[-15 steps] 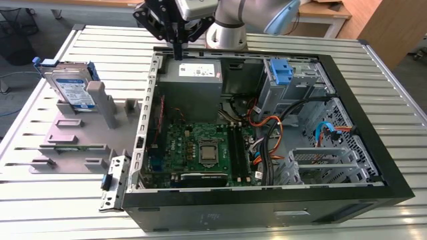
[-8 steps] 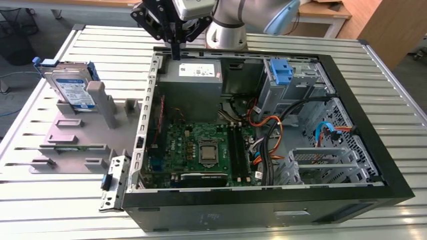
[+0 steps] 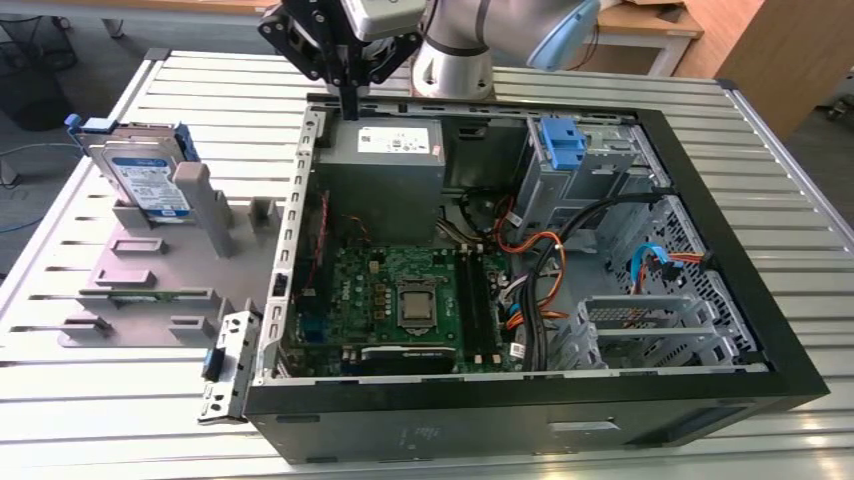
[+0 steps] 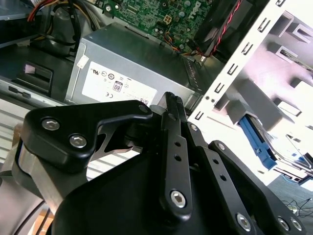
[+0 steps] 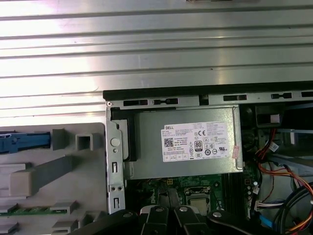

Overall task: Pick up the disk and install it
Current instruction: 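Reach for the disk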

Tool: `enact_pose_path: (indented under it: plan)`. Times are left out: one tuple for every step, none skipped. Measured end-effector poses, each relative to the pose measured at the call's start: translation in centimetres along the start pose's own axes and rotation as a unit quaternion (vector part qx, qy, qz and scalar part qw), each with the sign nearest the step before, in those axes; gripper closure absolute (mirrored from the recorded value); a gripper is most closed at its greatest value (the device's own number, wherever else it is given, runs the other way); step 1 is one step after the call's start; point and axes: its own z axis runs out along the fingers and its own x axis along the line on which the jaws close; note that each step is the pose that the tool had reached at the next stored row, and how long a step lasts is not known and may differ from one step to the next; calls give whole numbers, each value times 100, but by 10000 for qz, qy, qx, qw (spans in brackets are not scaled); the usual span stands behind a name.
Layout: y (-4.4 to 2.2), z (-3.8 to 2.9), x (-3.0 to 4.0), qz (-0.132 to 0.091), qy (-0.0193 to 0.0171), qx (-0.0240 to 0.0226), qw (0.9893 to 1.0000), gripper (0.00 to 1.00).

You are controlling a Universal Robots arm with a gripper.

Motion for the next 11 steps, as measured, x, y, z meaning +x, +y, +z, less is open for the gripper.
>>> enact_pose_path:
  plan:
    - [0,0,3,0,0,0,10000,89]
    - [0,0,6,0,0,0,10000,89]
    - [-1,0,10,0,0,0,10000,89]
    - [-1,-1,14,0,0,0,10000,89]
    - [-2,-1,19,0,0,0,10000,89]
    - [-2,-1,25,0,0,0,10000,89]
    - [-3,-1,32,-1,0,0,10000,89]
    - [-3,-1,38,0,0,0,10000,89]
    - [-3,-1,46,0,0,0,10000,89]
    - [-4,-2,53,0,0,0,10000,89]
    - [-4,-2,61,0,0,0,10000,89]
